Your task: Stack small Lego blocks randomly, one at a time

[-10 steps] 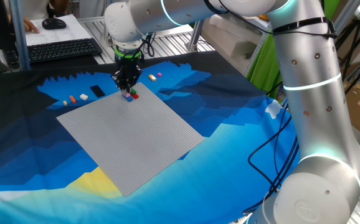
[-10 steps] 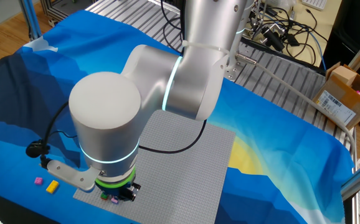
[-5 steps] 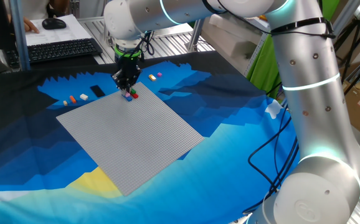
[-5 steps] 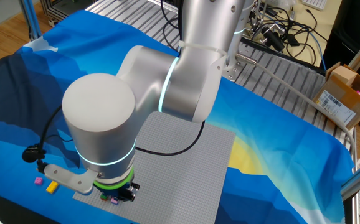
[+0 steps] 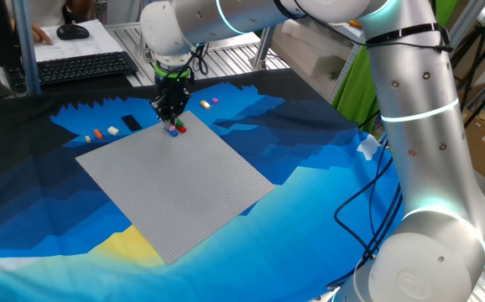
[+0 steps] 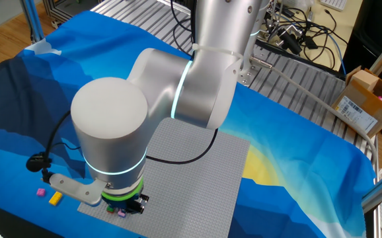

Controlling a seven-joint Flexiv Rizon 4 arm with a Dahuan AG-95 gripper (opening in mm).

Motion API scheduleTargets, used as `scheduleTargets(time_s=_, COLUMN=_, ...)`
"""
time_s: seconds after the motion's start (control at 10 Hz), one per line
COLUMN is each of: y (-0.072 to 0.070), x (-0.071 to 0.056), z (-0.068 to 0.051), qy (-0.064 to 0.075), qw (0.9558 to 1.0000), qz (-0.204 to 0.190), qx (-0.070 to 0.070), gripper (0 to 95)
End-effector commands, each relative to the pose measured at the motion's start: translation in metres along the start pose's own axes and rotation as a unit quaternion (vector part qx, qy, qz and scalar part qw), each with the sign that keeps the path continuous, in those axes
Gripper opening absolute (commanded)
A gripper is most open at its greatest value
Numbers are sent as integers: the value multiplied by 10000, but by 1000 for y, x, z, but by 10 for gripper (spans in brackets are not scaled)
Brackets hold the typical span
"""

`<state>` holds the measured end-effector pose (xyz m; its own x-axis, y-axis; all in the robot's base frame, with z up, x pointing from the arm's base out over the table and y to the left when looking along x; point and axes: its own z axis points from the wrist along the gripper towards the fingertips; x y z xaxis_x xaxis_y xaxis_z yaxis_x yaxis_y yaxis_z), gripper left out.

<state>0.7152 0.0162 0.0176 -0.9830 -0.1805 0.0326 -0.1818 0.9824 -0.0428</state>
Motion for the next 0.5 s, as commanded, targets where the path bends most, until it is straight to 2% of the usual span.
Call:
scheduleTargets(time_s=0.1, y=0, x=0, z=8, qy=10, qw=10000, qz=7, qx=7, gripper=0)
scheduleTargets(time_s=0.3, y=0, x=0, z=7, qy=20, qw=10000, qz=15, qx=27, gripper=0)
scheduleTargets(time_s=0.4, y=0, x=0, z=6, qy=27, qw=10000, qz=29, qx=32, gripper=190)
scheduleTargets(time_s=0.5, y=0, x=-1, z=6, qy=32, qw=10000, qz=23, qx=32, gripper=190)
